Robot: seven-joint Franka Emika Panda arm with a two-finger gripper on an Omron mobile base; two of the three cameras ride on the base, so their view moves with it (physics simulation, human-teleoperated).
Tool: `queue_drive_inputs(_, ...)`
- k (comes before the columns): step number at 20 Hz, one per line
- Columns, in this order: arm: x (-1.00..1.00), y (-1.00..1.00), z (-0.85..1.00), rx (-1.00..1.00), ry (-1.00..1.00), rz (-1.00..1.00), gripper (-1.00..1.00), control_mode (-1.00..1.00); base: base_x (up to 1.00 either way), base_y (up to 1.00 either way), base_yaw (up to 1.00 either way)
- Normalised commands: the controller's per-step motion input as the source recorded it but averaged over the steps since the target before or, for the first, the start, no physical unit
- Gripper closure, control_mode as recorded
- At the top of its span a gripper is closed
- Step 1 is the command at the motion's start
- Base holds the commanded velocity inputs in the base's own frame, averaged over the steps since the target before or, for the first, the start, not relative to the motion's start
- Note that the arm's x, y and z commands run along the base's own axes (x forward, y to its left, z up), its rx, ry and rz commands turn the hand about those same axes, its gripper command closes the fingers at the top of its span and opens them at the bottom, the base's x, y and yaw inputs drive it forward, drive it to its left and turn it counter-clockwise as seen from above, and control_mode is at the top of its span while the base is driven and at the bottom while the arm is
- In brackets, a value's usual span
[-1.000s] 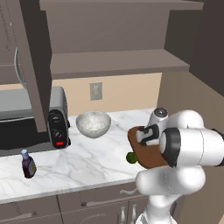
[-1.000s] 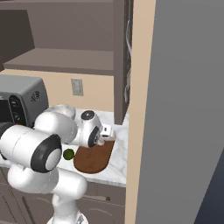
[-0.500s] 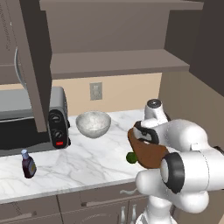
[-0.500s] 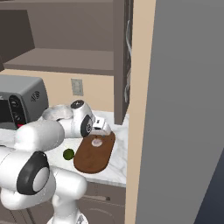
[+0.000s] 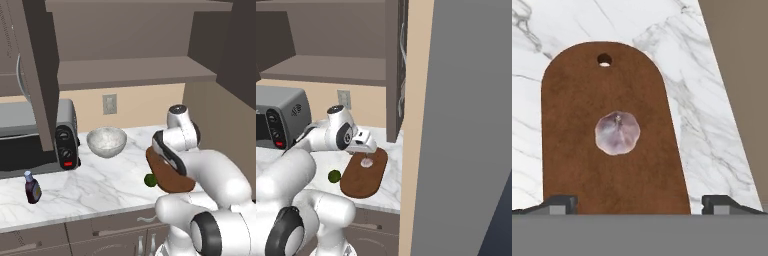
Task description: Open the cabinet. Place the bowl and condiment on the counter. Then place the lime and garlic on the cutting board.
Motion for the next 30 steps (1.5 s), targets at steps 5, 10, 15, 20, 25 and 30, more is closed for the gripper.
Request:
queue_drive_inputs(5,-0.49,0.32,0.0,0.0,0.0,0.0,-1.0,-1.0,0.0,0.0,0.0)
queue_drive_inputs(10,-0.32,0.35,0.0,0.0,0.0,0.0,-1.0,-1.0,0.0,0.0,0.0)
queue_drive_inputs(15,-0.04,0.35,0.0,-0.01,0.04,0.0,-1.0,-1.0,0.0,0.0,0.0)
queue_drive_inputs(20,0.0,0.38,0.0,-0.02,0.09,0.0,-1.0,-1.0,0.0,0.0,0.0)
queue_drive_inputs(25,0.06,0.24,0.0,-0.01,0.12,0.02,-1.0,-1.0,0.0,0.0,0.0)
queue_drive_inputs(30,0.22,0.02,-0.11,0.0,0.11,0.03,-1.0,-1.0,0.0,0.0,0.0)
